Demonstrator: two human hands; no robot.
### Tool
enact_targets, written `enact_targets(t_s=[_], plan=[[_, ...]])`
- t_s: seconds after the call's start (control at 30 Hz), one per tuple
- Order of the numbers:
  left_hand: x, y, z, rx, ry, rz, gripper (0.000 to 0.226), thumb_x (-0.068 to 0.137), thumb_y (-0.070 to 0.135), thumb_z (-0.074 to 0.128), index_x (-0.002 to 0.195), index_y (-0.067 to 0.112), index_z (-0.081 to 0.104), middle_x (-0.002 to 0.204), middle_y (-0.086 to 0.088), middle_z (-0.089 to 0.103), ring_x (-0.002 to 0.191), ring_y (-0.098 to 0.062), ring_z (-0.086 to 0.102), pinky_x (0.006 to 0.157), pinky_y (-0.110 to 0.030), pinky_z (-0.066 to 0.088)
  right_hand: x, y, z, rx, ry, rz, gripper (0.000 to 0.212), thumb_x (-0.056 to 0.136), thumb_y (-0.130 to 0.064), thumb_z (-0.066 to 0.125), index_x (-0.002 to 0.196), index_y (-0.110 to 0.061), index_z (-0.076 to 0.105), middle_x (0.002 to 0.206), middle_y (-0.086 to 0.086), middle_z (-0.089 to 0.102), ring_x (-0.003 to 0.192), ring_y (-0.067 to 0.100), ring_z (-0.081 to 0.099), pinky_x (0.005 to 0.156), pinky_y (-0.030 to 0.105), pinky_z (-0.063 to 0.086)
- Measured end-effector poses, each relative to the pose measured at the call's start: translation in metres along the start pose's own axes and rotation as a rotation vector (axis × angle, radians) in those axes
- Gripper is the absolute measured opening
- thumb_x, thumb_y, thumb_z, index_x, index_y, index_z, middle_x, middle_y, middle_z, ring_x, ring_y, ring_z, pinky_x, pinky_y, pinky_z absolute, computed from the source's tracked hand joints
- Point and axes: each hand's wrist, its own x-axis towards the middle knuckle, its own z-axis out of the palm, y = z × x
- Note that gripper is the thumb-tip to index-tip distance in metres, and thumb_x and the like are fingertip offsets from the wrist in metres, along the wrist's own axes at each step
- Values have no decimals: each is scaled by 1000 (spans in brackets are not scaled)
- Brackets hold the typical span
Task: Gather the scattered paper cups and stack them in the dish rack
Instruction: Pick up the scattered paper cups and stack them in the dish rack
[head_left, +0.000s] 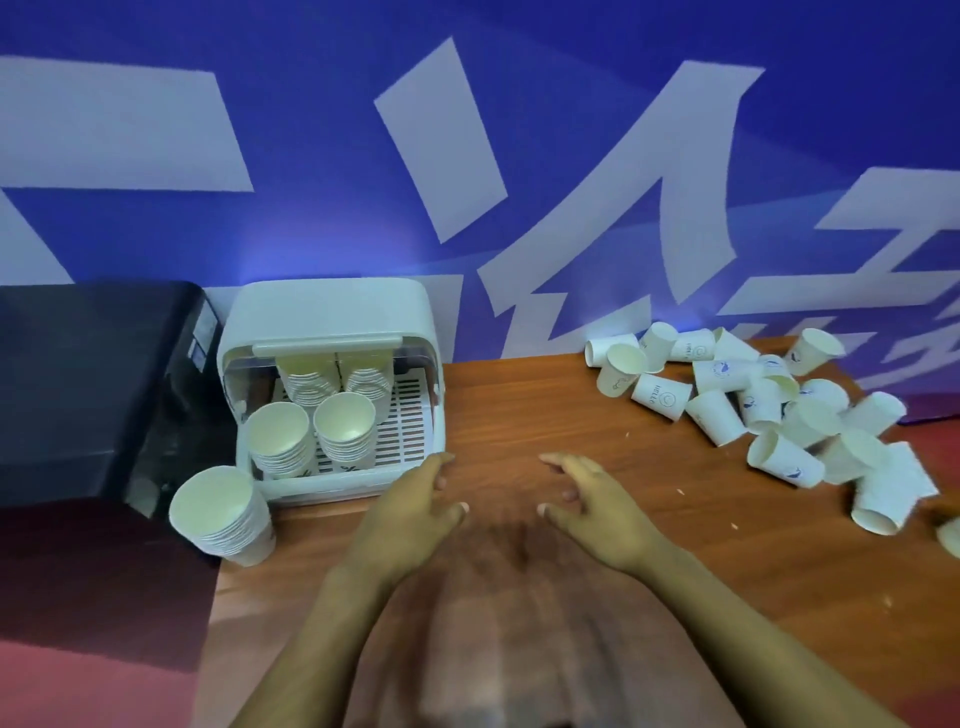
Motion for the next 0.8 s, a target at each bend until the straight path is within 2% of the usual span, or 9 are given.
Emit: enact_targets(t_s=[0.1,0.2,0.3,0.4,0.5,0.67,0.8], plan=[[16,32,27,36,19,-8,55,86,31,66,137,29,42,112,8,53,107,-11,54,93,-23,40,-3,38,-29,-18,-14,-7,57,88,-32,64,139,-33,39,130,-11,43,103,5,53,81,16,42],[29,65,63,67,56,-9,56,86,30,66,137,27,43,115,5,54,112,-14,54,95,-25,41,-8,78,-62,-21,-39,5,57,88,-34,62,140,-33,38,130,-11,43,104,7,53,86,24,46],[46,109,121,108,1,-19,58,86,31,65,138,27,41,127,0,53,119,-15,51,99,-25,38,-18,134,-108,8,-57,24,57,88,-34,62,139,-36,38,128,-14,41,106,7,53,87,24,45],[69,144,173,126,-20,-8,58,87,34,63,140,29,38,137,1,47,127,-17,44,106,-33,37,-21,185,-150,54,-27,58,55,88,-33,64,138,-33,41,129,-12,43,107,5,51,90,23,43],[84,173,210,161,-17,0,60,87,34,63,142,29,37,139,2,42,130,-22,41,107,-37,36,-20,220,-182,106,-25,110,52,88,-31,64,135,-29,44,126,-6,50,106,9,52,81,21,44],[105,203,233,191,-2,-23,63,87,33,63,143,30,35,145,6,36,134,-21,35,111,-39,32,-4,249,-205,168,7,142,50,86,-27,66,132,-27,46,121,-2,53,87,4,53,69,16,38],[117,206,240,234,-8,-44,64,86,33,64,143,30,35,146,6,36,134,-22,34,111,-40,31,4,268,-206,211,5,169,52,86,-26,67,133,-25,46,122,0,52,97,9,50,73,19,37]])
